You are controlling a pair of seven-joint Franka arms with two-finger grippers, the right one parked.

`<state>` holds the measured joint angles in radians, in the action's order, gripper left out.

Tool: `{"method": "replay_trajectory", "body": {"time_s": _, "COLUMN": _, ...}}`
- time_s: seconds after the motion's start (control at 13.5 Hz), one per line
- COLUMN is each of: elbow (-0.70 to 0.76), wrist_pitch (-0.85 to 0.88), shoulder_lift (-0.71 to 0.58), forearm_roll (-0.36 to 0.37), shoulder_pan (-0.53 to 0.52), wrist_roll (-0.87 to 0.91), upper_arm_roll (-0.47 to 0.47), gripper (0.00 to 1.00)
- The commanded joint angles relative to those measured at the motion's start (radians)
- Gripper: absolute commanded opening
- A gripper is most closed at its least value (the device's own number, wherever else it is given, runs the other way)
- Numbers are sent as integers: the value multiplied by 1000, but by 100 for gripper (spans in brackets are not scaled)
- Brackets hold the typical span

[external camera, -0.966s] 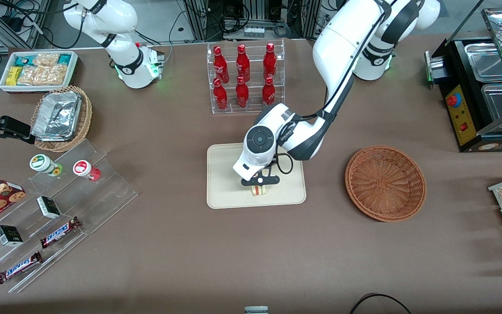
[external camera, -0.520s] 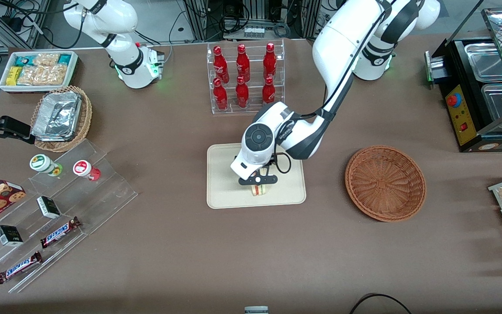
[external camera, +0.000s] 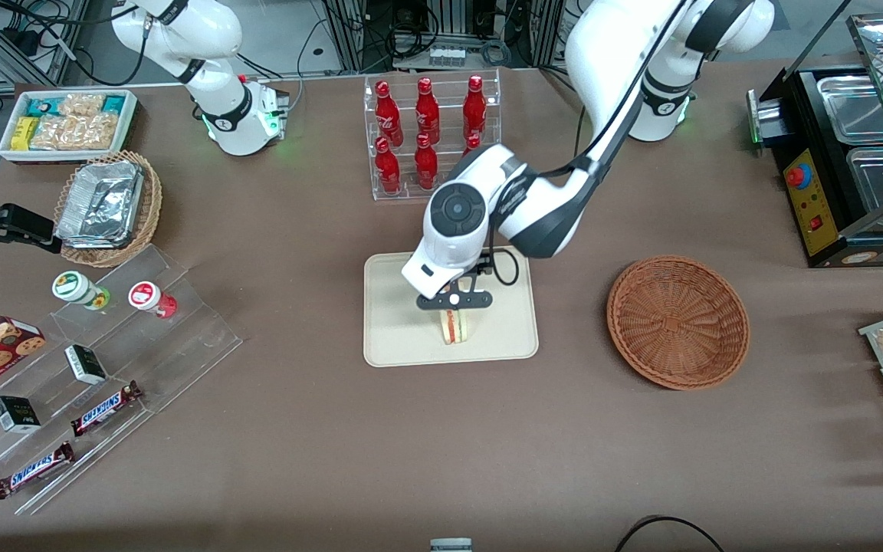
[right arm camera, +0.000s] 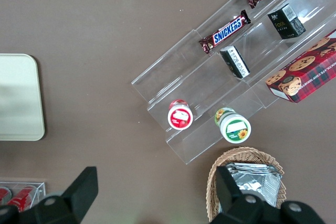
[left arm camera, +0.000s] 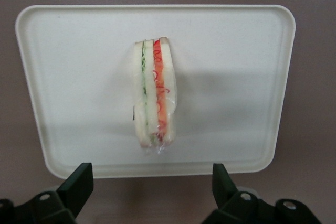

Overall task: Place sandwich from basket to tray
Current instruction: 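Open the left gripper and release the sandwich on the tray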

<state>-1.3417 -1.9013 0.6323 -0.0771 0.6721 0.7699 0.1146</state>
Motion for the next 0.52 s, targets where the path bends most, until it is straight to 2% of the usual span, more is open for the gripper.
{"method": "replay_trajectory", "body": {"time_s": 0.0, "elbow": -10, "wrist_pitch": 74, "shoulder_lift": -49, "forearm_roll": -1, "shoulder_pan": -21, "wrist_roll": -87, "upper_arm_roll": -12, "gripper": 100}}
{"method": "replay_trajectory", "body": {"time_s": 0.3, "elbow": -22, "wrist_pitch": 187, "shoulder_lift": -123, "forearm_roll": 0, "shoulder_pan": -124, "wrist_roll": -260, "upper_arm_roll": -12, "gripper": 100}}
{"method": "replay_trajectory", "body": {"time_s": 0.45, "elbow": -31, "wrist_pitch": 255, "shoulder_lift": -166, "forearm_roll": 3, "shoulder_pan": -176, "wrist_roll": -290, "upper_arm_roll": -12, "gripper": 100}}
